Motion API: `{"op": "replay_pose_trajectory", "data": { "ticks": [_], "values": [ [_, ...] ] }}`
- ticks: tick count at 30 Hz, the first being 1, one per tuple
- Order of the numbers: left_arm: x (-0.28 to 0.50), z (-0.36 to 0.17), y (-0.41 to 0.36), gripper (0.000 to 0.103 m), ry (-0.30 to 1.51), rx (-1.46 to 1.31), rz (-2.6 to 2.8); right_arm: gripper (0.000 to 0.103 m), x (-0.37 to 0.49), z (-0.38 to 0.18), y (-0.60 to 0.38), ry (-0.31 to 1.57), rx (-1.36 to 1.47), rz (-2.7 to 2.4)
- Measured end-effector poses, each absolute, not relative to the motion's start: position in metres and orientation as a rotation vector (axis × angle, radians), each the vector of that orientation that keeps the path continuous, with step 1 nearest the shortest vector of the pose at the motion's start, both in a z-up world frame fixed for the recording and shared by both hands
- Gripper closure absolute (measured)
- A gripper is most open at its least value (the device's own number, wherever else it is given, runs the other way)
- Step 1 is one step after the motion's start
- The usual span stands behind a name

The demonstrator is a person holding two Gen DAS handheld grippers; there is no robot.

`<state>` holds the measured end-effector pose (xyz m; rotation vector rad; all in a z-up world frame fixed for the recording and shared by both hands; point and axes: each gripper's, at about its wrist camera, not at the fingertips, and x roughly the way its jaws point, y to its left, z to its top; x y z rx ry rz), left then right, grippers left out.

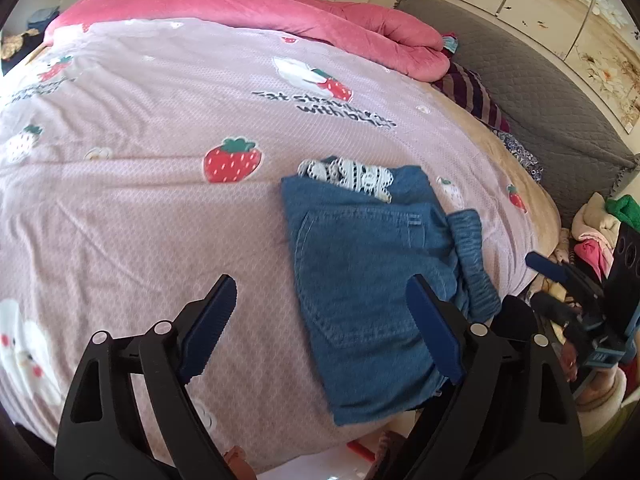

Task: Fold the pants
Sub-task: 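Grasp the folded pants bundle with the right gripper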

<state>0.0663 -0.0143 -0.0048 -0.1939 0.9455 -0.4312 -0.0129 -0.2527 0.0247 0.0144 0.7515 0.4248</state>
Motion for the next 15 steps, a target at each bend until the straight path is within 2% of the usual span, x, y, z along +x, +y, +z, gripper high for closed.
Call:
{"op": "replay_pose_trajectory", "data": {
  "ticks": [3, 15],
  "values": [
    [0.057, -0.009, -0.016, 0.018, 0.941, -0.186, -0.429, 0.015, -0.012, 0.025, -0.256, 0.744, 0.021, 0.409],
    [0.063, -0.026, -0.034, 0.014, 0.967, -0.215, -0.463, 0.011, 0.01, 0.003, -0.257, 0.82, 0.124, 0.417]
  ]
}}
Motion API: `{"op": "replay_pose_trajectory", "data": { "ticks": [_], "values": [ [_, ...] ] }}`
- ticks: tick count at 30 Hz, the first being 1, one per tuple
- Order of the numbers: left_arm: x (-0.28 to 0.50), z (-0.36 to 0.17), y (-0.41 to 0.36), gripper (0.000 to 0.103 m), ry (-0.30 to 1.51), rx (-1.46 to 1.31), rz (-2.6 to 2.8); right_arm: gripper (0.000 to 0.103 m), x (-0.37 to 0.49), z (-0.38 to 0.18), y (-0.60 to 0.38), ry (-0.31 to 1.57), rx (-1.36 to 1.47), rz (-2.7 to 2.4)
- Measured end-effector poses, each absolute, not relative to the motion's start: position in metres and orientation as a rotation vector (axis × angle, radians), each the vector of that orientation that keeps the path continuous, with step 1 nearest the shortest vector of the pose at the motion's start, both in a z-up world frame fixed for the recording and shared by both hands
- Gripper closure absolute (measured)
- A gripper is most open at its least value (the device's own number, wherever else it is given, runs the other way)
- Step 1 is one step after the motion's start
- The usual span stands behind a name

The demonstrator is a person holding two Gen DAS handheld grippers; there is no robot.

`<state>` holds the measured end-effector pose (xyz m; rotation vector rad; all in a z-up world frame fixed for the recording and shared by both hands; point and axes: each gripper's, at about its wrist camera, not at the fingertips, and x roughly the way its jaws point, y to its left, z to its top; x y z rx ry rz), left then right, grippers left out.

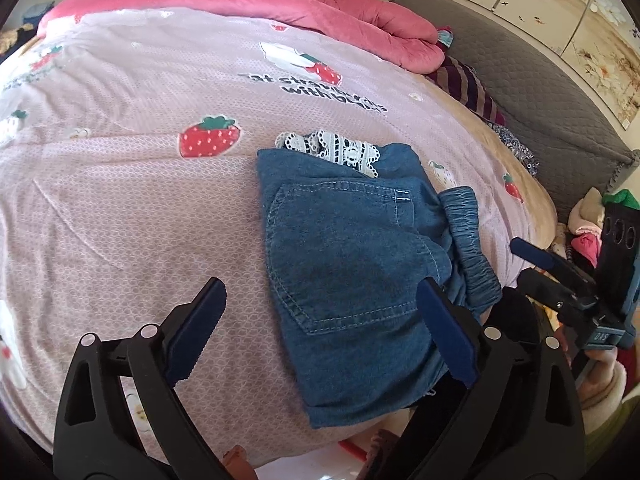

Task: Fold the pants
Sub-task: 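Grasp the folded pants bundle with the right gripper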

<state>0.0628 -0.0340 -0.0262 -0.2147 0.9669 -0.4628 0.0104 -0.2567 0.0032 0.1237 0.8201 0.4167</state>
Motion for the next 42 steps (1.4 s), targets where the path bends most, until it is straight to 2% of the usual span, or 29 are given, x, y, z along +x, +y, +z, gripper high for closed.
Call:
{"op": "replay_pose_trajectory", "data": {
  "ticks": [18, 42],
  "values": [
    [0.066, -0.045, -0.049, 0.012, 1.023, -0.199, -0.484, 0.011, 0.034, -0.02, -0.253, 0.898, 0.225, 0.476],
    [0.074, -0.048, -0.064, 0.012, 1.007, -0.203, -0.525, 0.01, 0.074, -0.039, -0.239, 0.955, 0.296, 0.566]
  ]
}}
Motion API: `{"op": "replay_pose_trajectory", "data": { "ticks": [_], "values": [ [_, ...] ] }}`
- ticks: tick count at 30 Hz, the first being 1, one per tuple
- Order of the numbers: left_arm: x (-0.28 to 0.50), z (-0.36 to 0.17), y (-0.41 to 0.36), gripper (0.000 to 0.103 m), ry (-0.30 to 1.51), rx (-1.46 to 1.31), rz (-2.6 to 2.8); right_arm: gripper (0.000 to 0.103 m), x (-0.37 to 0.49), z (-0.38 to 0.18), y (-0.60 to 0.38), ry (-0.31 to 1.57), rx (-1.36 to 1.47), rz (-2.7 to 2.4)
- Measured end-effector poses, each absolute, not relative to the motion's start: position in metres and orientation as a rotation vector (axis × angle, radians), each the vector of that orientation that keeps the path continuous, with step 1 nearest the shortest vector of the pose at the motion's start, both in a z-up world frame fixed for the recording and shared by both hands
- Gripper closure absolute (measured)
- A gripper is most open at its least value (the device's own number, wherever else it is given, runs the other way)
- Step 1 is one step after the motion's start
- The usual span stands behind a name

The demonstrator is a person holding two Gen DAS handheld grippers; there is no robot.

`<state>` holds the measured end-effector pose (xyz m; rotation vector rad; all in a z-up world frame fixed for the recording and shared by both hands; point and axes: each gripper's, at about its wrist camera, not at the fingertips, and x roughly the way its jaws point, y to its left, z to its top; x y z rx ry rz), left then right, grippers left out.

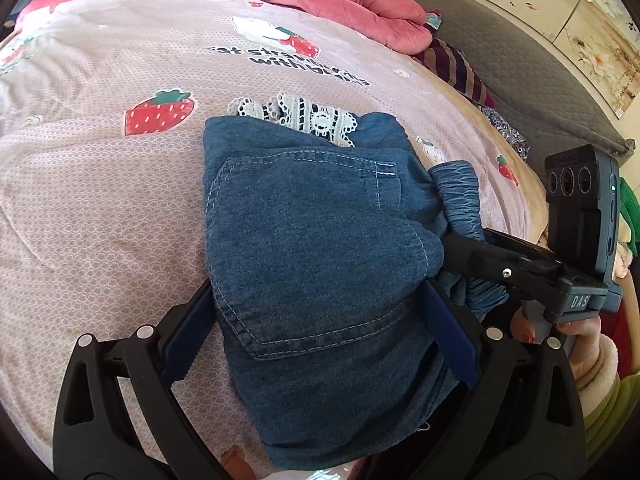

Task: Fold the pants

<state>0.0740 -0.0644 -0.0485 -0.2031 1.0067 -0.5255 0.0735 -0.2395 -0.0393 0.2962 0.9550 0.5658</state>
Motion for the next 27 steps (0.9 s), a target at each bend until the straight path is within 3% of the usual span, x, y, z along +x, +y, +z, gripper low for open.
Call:
{"op": "replay_pose_trajectory", "data": {
  "ticks": [2, 6, 15, 19, 27],
  "values": [
    [0.074, -0.049, -0.065, 0.012, 1.003, -0.203, -0.527, 0.012, 0.076, -0.042, -0.244, 0.956, 0.348, 0.574],
    [0.076, -0.05, -0.067, 0.012, 0.996, -0.197, -0.53, 0.029, 0.076, -0.043, -0.246, 0.952, 0.357, 0.56],
    [0.074, -0.044, -0.076, 0.045, 0.98, -0.146, -0.522, 0.055, 0.067, -0.038, -0.236, 0.919, 0.289, 0.535],
    [0.072, -0.038, -0.076, 0.06, 0.966, -0.132, -0.516, 0.06, 0.06, -0.03, -0.228, 0.88, 0.235, 0.532],
    [0.066, -0.022, -0.071, 0.068, 0.931, -0.154, -0.527, 0.063, 0.052, -0.01, -0.219, 0.816, 0.195, 0.544]
  ]
}}
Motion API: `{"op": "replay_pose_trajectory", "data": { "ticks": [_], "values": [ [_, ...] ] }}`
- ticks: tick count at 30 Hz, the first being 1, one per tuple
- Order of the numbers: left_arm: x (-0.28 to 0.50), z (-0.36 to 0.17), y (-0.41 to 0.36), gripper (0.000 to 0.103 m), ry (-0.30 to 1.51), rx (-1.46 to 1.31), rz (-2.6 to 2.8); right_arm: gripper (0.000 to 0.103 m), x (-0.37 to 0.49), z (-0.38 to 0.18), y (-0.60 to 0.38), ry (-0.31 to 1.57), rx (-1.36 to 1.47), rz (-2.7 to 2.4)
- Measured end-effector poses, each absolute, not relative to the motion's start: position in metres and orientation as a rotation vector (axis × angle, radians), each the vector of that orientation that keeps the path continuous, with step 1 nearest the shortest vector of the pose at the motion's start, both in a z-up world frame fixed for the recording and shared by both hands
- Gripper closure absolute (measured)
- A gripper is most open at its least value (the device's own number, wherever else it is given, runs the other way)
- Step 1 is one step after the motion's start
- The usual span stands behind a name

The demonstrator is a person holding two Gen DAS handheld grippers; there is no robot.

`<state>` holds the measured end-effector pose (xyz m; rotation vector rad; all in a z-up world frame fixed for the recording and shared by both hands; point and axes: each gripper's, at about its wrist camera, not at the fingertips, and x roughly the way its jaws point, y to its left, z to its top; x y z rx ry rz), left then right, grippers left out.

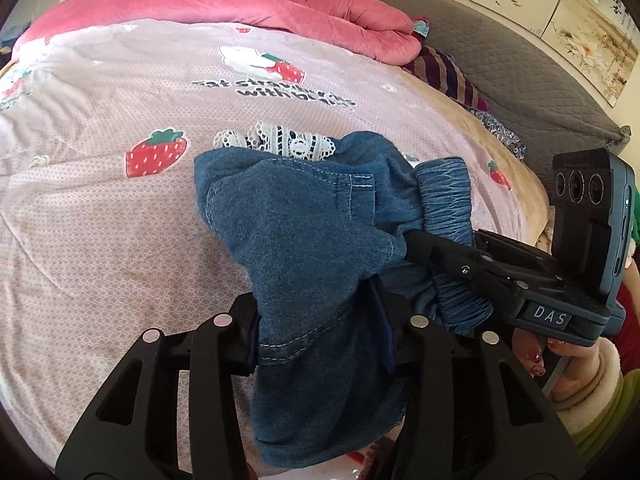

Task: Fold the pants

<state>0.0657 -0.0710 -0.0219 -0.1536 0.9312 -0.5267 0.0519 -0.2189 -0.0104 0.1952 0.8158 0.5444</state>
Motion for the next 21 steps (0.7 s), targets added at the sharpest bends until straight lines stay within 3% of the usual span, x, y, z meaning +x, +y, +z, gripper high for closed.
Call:
{"op": "replay_pose_trajectory", "data": {
  "ticks": [21],
  "values": [
    [0.104, 0.039, -0.052, 0.068, 0.776, -0.129, -0.459, 0.064, 0.104, 0.045, -0.189, 0.675, 0.152, 0.591]
  ]
}}
